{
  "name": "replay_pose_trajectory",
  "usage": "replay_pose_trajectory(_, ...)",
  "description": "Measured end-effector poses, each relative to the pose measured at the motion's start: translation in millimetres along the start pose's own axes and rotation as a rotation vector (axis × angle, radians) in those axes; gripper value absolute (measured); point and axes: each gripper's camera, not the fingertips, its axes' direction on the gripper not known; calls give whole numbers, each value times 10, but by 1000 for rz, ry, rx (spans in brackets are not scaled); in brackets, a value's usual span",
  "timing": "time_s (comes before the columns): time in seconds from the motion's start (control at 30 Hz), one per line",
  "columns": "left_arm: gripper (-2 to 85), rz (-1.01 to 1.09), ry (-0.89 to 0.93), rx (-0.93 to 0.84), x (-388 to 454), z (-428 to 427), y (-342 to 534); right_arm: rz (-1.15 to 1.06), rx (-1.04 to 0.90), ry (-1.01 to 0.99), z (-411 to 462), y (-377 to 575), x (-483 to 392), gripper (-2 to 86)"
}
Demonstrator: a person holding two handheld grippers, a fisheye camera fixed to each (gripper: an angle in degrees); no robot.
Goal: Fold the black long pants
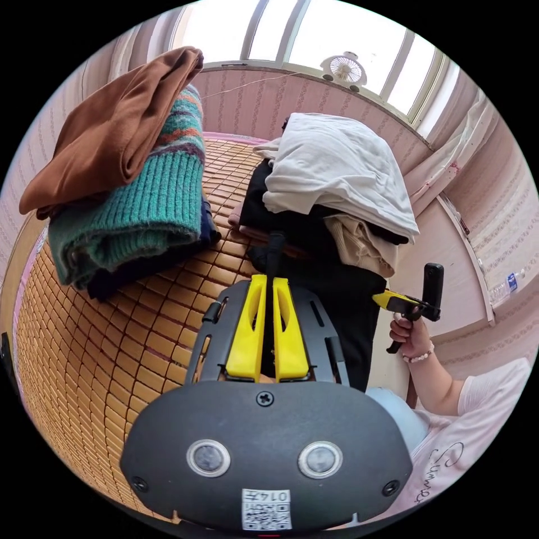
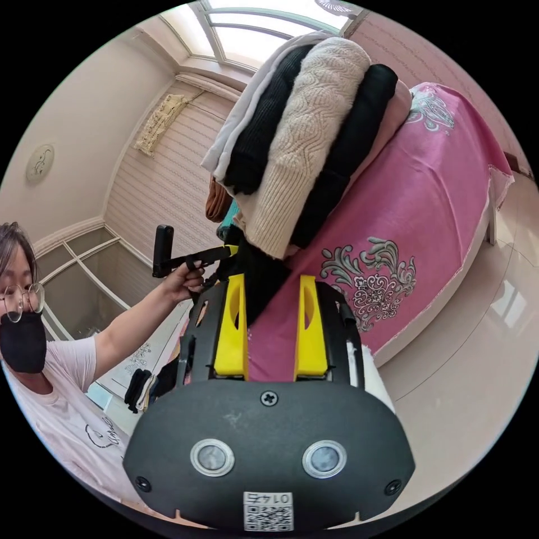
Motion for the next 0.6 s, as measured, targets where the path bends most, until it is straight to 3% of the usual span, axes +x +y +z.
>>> replay_pose_trajectory(0.17,-6,8,4,15,32,-223,98,-28,30,-45,-154,22,25,78)
replay_pose_trajectory(0.37,-6,36,-57,5,62,-498,309,-54,10,-54,-42,21,-73,122)
replay_pose_trajectory(0.6,-6,-37,-57,6,-64,-719,639,-158,-42,-20,173,3,-337,26)
